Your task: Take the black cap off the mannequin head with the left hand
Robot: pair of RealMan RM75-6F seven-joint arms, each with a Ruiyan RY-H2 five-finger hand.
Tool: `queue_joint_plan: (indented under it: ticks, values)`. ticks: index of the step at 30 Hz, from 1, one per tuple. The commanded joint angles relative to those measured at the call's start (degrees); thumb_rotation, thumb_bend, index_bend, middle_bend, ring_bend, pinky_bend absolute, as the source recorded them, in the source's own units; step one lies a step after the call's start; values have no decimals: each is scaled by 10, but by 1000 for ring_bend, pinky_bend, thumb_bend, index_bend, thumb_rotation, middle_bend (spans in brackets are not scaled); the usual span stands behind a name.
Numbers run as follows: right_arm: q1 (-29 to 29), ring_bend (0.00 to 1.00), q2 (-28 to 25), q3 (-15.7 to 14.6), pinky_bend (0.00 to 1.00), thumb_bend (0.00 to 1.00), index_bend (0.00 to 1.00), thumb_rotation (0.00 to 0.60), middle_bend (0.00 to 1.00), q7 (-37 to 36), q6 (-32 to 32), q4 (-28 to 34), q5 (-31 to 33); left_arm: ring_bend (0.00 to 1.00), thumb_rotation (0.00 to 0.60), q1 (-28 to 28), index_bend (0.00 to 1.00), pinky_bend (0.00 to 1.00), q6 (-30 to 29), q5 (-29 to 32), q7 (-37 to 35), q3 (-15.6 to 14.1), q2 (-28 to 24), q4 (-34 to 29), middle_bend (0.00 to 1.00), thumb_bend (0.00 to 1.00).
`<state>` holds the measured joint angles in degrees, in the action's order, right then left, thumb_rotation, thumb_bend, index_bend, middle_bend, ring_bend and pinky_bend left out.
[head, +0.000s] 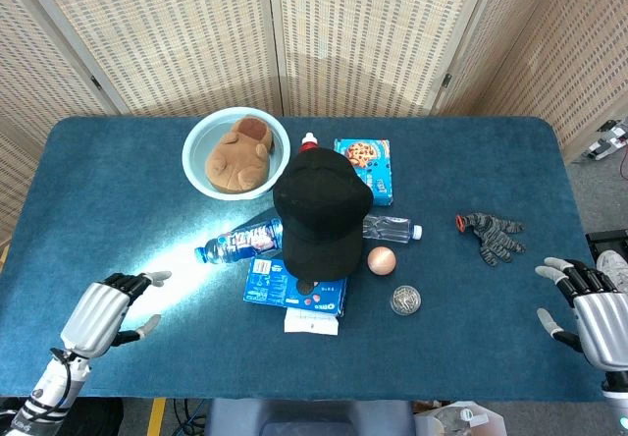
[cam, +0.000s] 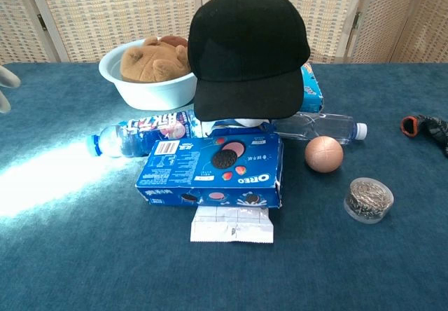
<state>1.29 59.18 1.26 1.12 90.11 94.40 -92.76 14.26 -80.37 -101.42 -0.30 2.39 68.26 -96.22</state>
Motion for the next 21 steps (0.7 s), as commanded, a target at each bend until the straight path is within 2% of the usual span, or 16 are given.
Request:
queue_joint_plan:
  ticks: [1,4,8,15,18,21]
  values:
    - [-2,189,-2,-1,292,283,298,600,243,2,2,2,0,707,600,46,316,670,-21,-62,-65,9,54,78,651,234]
    - [-5,189,-4,-2,292,282,298,600,243,5,4,4,1,810,600,77,325,834,-23,-83,-94,15,94,134,746,234]
    - [-8,189,-5,-4,292,283,298,600,243,9,6,9,0,868,600,113,325,956,-11,-91,-119,18,138,185,806,234]
    - [-12,189,-7,-5,292,283,298,600,243,15,6,13,4,951,600,158,315,1000,-25,-89,-143,31,216,261,896,233]
    - [-11,189,-6,-5,292,283,298,600,243,17,4,14,3,999,600,176,343,1000,-47,-93,-153,40,256,307,974,232]
    - [-11,189,-5,-5,292,283,298,600,243,18,3,15,3,1000,600,193,348,1000,-50,-86,-160,44,286,339,999,233]
